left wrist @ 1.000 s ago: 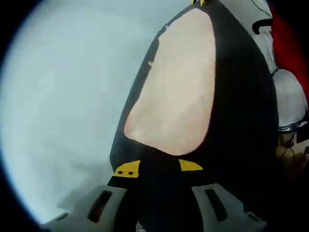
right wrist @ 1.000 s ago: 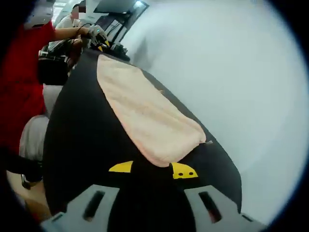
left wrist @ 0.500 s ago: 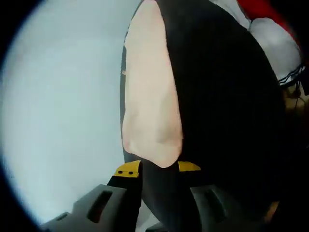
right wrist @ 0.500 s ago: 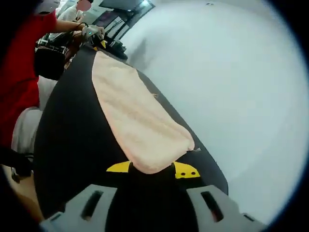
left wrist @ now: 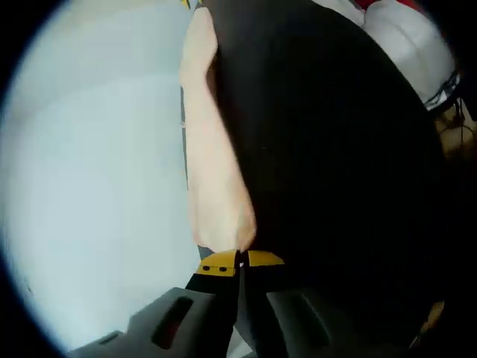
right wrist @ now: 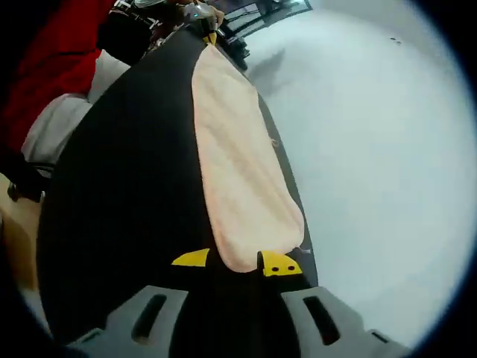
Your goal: Fold the towel on the table until its edges align and the towel forms a compact rectangular stack.
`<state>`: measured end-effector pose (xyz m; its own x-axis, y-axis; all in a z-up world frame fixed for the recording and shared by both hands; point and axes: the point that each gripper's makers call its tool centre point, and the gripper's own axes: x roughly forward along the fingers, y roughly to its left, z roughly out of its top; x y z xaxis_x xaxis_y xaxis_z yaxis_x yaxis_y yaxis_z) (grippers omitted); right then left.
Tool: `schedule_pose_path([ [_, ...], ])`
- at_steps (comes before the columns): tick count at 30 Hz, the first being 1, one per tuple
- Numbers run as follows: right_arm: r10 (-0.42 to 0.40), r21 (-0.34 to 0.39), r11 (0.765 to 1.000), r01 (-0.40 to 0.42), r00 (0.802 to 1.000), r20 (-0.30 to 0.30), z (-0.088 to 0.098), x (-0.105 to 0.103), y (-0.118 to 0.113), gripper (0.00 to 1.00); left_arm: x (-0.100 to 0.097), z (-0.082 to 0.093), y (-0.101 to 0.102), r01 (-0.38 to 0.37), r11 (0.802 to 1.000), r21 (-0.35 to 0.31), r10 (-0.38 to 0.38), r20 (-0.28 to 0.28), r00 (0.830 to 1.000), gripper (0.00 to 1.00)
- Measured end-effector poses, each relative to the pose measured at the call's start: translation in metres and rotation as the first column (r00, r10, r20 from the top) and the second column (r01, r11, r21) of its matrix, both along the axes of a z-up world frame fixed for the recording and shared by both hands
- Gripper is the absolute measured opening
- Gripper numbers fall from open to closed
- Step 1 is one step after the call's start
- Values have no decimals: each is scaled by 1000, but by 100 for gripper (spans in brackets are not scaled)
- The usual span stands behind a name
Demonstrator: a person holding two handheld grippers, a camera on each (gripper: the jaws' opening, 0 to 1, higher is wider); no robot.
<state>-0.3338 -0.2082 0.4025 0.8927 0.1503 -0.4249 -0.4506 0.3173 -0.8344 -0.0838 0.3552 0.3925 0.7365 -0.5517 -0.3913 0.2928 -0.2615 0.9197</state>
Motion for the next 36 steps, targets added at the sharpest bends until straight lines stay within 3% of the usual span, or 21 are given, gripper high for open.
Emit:
schedule_pose_path([
  [3, 38, -124, 992, -38, 999, -7, -14, 3, 8, 3, 1, 1, 0, -41, 998, -49, 38, -69, 997, 0],
  [5, 72, -241, 969, -56, 996, 57, -13, 9, 9, 0, 1, 1, 3, -64, 996, -62, 58, -99, 993, 0],
  [9, 52, -209, 977, -39, 997, 53, -9, 1, 4, 0, 0, 4, 8, -74, 996, -57, 68, -101, 993, 0],
  [11, 20, -123, 992, -24, 999, -39, -13, -12, 4, 0, -1, 6, 11, -67, 997, -48, 62, -96, 993, 0],
  [14, 16, -22, 1000, -18, 998, -62, 5, -29, 14, 0, -2, 16, 16, -75, 994, -75, 67, -105, 992, 0],
  [15, 16, -7, 1000, -16, 998, -61, 11, -32, 15, 0, -4, 19, 17, -76, 993, -91, 66, -113, 991, 0],
  [17, 32, 5, 999, -32, 999, 40, 34, -29, 15, 0, -10, 22, 18, -70, 991, -110, 55, -138, 989, 0],
  [18, 9, 30, 999, -10, 999, 31, 32, -28, 12, 0, -9, 24, 18, -69, 991, -114, 54, -126, 991, 0],
  [19, -16, 19, 1000, 16, 1000, 11, 24, -25, 5, 0, -8, 23, 19, -64, 993, -103, 53, -109, 993, 0],
  [20, -33, -37, 999, 33, 999, 5, 15, -20, -4, 0, -8, 21, 20, -65, 995, -77, 57, -100, 993, 0],
  [21, -59, -37, 998, 58, 998, -17, 6, -18, -10, 0, -7, 17, 20, -71, 995, -75, 63, -108, 992, 0],
  [23, -69, -17, 998, 68, 996, -52, -5, -14, -13, 14, -10, 11, 21, -83, 993, -85, 70, -152, 986, 0],
  [25, -55, -18, 998, 55, 998, -24, 0, -10, -12, 15, -13, 12, 25, -89, 994, -71, 78, -148, 986, 0],
  [26, -44, -23, 999, 43, 999, -29, -1, -7, -12, 14, -13, 18, 27, -97, 992, -87, 83, -149, 985, 0],
  [28, -21, -46, 999, 19, 999, -48, -6, 0, -8, 12, -13, 25, 26, -126, 978, -164, 91, -204, 975, 0],
  [33, 13, -62, 998, -18, 997, -80, -17, 24, 1, 1, -8, 27, 19, -113, 981, -155, 84, -183, 980, 0],
  [34, 38, -92, 995, -43, 998, -49, -14, 29, 3, 1, -8, 24, 18, -105, 983, -150, 77, -179, 981, 0],
  [36, 39, -120, 992, -48, 996, -76, -14, 26, 3, 0, -9, 18, 17, -103, 985, -141, 77, -178, 981, 0],
])
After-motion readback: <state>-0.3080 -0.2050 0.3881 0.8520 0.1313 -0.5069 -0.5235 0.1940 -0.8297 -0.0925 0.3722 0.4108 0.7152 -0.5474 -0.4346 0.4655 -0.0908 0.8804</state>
